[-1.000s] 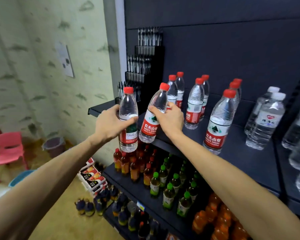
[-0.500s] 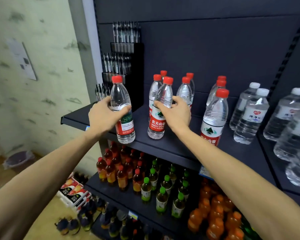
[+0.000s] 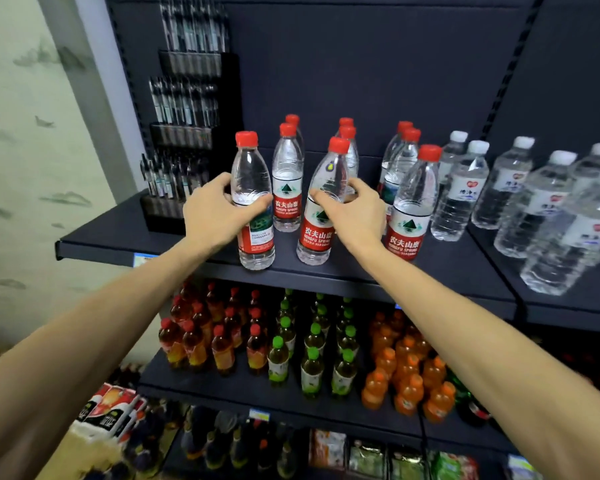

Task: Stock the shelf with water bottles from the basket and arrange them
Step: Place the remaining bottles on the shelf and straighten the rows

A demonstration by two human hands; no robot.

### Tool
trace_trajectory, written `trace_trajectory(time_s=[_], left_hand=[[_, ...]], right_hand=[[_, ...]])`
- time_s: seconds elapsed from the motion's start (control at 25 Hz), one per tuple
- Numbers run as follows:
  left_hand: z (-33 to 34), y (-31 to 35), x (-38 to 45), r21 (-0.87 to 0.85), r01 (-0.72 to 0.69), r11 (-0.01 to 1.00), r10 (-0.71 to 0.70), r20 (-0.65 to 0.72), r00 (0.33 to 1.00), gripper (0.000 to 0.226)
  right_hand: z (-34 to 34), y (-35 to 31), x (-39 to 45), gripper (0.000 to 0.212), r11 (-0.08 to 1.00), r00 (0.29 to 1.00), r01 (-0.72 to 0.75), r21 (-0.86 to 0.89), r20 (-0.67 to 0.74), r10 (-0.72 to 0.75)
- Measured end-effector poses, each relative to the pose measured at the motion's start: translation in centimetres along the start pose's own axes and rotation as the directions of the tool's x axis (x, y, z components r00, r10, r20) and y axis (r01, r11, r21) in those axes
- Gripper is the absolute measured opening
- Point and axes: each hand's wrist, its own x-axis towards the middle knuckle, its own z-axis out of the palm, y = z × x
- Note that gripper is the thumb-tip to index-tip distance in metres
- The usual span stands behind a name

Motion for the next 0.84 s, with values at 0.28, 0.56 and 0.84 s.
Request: trace_trajectory(time_s=[0.28,0.56,0.84], left_hand=[[1.8,1.6,-0.3,-0.039,-0.068,0.997,0.071,0.068,0.995,0.054],[2.9,2.7,-0.8,-0.007,-0.089,0.996,0.09,0.09,0.992,0.056],[3.2,2.8,-1.0,0.003,-0.053,0.999,0.053,0.062,0.997,0.057]], right_hand=[[-2.4,1.0,-0.4,0.05,0.996,0.999,0.01,-0.089,-0.034,-0.013],[-2.4,1.7,0.0,0.061,0.99,0.998,0.037,-0.137,-0.042,-0.044],[-1.8,2.6,0.6,0.073,0.982,0.996,0.081,-0.173,-0.014,-0.085]])
